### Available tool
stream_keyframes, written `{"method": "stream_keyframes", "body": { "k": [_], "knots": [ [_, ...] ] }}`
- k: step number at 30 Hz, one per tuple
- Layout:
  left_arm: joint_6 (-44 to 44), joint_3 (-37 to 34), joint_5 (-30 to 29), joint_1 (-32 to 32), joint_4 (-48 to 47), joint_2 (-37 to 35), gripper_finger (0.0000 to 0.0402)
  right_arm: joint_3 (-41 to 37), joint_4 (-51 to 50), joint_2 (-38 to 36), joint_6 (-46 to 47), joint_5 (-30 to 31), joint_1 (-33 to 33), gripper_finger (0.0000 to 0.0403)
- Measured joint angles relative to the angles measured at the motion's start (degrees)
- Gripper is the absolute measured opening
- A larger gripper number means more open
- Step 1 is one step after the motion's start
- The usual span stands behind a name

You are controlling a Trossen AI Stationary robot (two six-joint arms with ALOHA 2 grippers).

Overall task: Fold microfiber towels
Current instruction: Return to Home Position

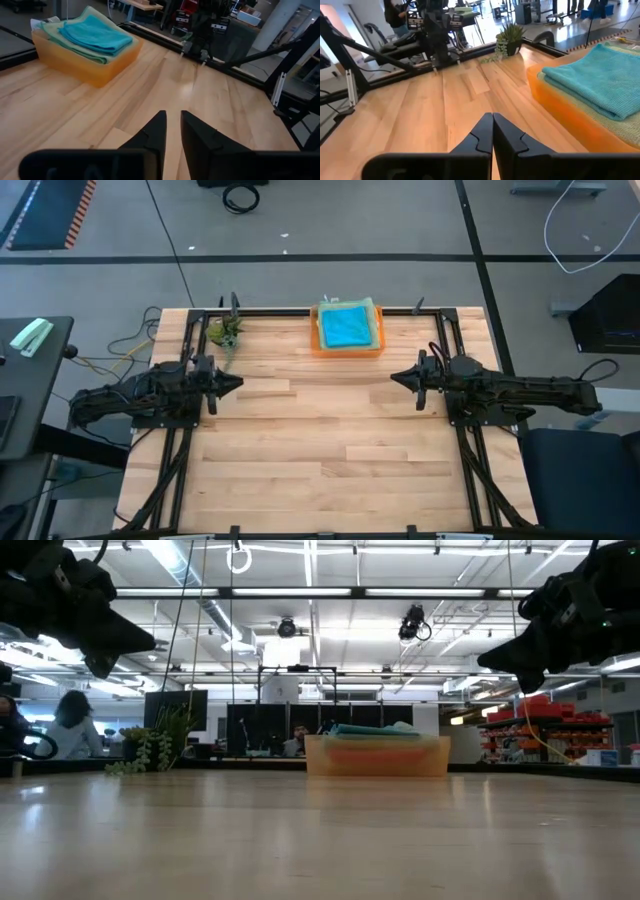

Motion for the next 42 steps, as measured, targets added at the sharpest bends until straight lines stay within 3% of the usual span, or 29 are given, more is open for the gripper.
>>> {"method": "stream_keyframes", "body": {
  "k": [28, 36, 42],
  "knots": [
    [1.9, 0.0, -0.1, 0.0, 0.5, 0.0, 0.0066, 0.0, 0.0, 0.0, 0.0, 0.0, 0.0, 0.0013],
    [13.6, 0.0, -0.2, -0.1, 7.8, -0.5, 0.0057, 0.0, 0.0, 0.0, 0.0, 0.0, 0.0, 0.0013],
    [15.3, -6.6, -0.2, -0.8, 18.8, -0.5, 0.0059, 0.0, 0.0, 0.0, 0.0, 0.0, 0.0, 0.0013]
  ]
}}
